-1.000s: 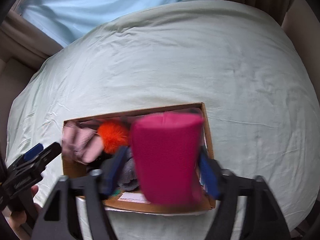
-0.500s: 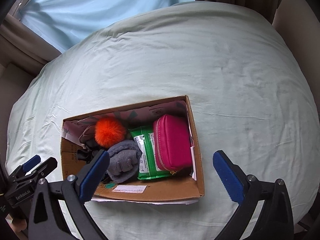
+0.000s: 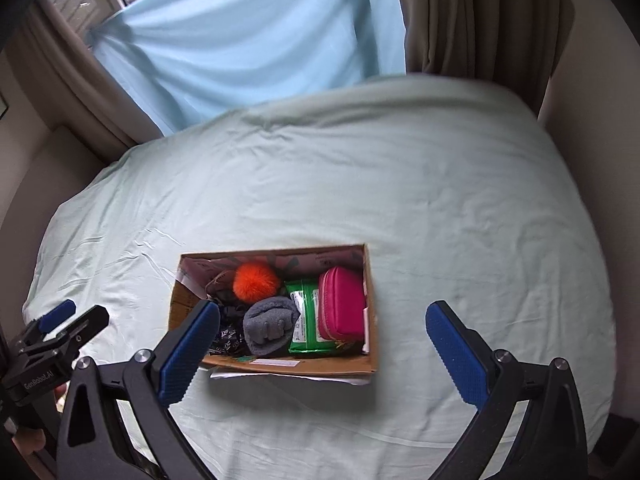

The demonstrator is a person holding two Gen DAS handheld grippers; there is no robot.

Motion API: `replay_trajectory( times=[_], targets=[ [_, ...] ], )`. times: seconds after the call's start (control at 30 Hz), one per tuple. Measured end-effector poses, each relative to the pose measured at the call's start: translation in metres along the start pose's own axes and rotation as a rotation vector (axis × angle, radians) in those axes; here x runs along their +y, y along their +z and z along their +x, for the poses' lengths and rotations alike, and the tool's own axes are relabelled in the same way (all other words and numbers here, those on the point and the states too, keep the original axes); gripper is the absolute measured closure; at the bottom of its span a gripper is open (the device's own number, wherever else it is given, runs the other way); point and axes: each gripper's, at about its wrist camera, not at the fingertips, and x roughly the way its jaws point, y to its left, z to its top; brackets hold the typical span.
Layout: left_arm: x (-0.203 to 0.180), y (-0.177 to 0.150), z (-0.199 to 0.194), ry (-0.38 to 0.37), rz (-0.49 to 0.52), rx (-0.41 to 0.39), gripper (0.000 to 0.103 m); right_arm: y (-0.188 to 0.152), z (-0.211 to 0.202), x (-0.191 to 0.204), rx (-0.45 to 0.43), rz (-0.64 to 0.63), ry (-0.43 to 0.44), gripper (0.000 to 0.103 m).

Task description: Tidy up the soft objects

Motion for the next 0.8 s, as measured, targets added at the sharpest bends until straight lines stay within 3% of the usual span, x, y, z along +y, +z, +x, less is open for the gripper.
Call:
replay_trajectory(
  times=[0.23,0.4,0.6,0.8],
  targets=[
    [-0.039,0.012,-0.107,-0.009,0.021,-0.186,0.0,0.005,-0.114,0.0,-0.171,-0.106,-0.041,0.0],
    [-0.066,0.014,-0.166,-0.004,0.06,-0.31,0.0,0.002,-0.18,-0.001,-0.284,-0.103,-0.084,0.0],
    [-0.08,0.006,-0.202,-0.004,0.075,-0.383,0.0,-0.006,-0.222,-0.005,-0.363,-0.079,-0.098,0.0],
    [-0.081,-0.006,-0.208,-0.005,0.071,-0.398,0.0,-0.017,-0.239,-0.004,-0.411,-0.087,-0.118,0.0]
  ],
)
